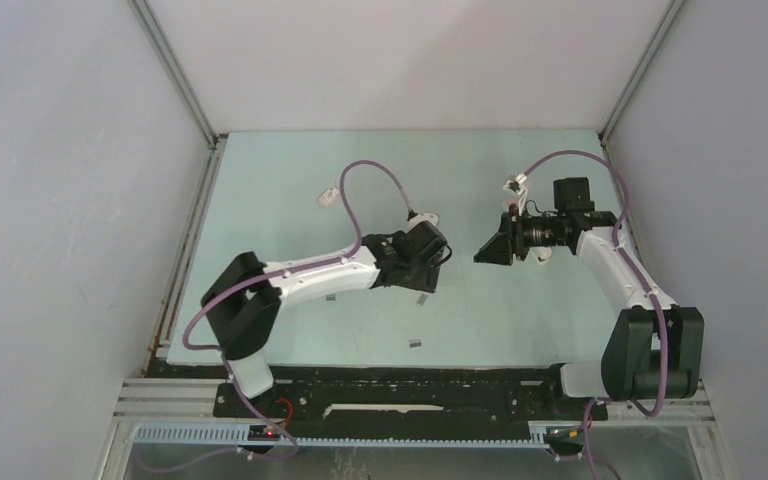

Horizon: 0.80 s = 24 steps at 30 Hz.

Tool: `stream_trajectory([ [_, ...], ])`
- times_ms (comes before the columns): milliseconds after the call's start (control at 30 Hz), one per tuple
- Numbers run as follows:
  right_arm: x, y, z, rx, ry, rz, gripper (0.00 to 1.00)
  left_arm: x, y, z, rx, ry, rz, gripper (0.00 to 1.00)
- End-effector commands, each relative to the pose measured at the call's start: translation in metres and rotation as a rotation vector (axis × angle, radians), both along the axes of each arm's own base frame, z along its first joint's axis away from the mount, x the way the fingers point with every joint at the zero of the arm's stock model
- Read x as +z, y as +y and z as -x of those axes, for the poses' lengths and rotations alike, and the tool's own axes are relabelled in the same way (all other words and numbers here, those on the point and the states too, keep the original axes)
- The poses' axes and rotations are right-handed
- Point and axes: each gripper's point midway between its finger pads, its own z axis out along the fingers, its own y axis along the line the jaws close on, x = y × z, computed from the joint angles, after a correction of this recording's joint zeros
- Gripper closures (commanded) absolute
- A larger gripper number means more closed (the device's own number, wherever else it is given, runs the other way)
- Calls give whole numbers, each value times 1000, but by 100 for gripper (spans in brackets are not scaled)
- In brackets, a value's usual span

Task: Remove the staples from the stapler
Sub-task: Pick up the staple from the center of the board.

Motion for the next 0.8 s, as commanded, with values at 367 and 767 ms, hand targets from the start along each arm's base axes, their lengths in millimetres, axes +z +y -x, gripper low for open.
stream_trajectory([
  [367,-5,-13,-11,-48,4,2,45,-29,-46,6,-137,138,-67,58],
  [767,-7,-15,-12,-52,14,1,45,-39,-37,-2,-108,134,-170,58],
])
